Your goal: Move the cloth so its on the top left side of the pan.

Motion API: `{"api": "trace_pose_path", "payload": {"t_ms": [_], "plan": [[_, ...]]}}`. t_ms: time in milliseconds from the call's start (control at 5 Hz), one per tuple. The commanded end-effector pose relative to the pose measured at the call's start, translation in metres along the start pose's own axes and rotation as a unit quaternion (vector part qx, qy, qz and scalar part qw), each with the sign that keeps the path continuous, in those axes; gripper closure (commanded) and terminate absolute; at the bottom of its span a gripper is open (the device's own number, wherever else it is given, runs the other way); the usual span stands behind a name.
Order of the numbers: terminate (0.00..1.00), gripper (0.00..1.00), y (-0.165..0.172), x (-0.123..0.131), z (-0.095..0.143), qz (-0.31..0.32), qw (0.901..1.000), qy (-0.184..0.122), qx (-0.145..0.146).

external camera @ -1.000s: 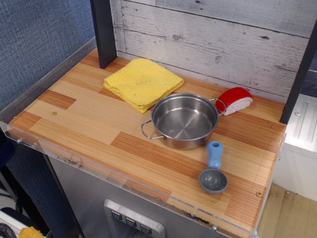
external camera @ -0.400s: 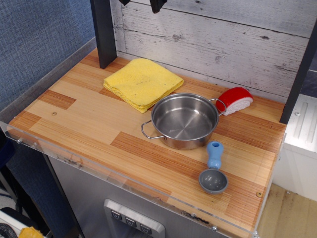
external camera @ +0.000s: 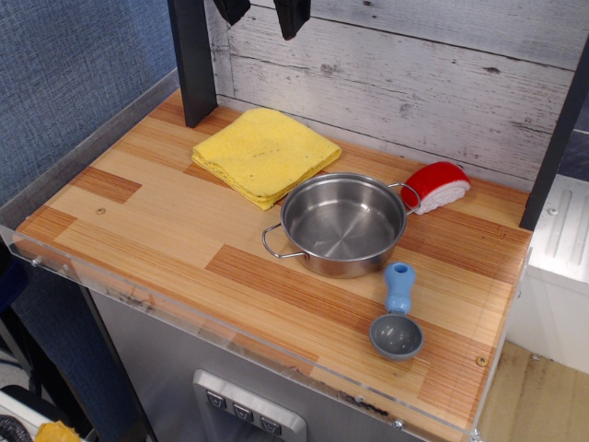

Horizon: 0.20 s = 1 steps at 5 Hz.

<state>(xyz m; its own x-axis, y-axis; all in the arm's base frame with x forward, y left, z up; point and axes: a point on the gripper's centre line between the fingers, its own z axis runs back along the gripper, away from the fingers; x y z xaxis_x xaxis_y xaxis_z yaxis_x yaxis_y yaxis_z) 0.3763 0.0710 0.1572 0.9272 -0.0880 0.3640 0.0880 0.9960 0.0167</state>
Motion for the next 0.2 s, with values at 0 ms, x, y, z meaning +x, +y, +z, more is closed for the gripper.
{"api": "trace_pose_path", "payload": {"t_ms": [0], "plan": [[1.0, 0.0, -0.0017, 0.0033, 0.0165, -0.005, 0.9997, -0.021, 0.007]]}}
